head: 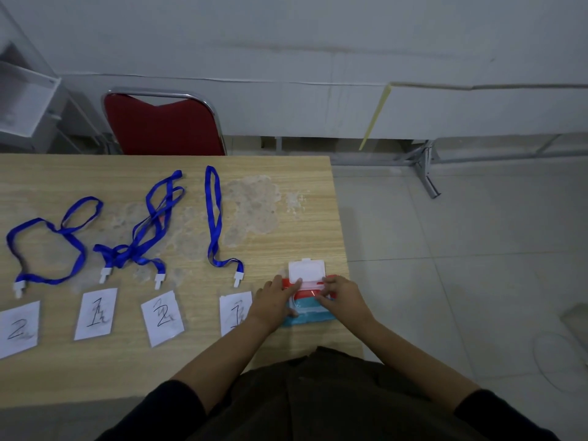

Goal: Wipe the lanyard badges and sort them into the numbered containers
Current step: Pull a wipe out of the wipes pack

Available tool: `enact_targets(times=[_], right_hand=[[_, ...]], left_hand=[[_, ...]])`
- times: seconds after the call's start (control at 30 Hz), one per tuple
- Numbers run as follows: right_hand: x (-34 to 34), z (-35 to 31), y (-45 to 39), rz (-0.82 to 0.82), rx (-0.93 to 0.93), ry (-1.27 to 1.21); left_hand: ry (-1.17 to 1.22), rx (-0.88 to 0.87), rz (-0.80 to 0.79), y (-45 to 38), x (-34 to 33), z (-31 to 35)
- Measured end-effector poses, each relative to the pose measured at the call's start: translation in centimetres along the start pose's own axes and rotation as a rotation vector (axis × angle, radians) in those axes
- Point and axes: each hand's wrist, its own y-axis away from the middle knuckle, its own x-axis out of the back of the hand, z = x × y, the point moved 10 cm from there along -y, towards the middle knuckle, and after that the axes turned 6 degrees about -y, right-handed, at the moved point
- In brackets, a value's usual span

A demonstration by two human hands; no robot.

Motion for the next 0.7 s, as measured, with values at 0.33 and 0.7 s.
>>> enact_targets(times=[0.33, 0.7], right_hand=[[-1.6, 1.0, 0.5, -0.072, -0.248, -0.445], [-3.1, -0.8, 1.0, -0.269, -0.119, -0.298]], left_hand=[[0.614, 0.184, 0.069, -0.7, 1.5, -1.5], [0.773, 0.255, 0.048, -1.1, 1.2, -1.6]])
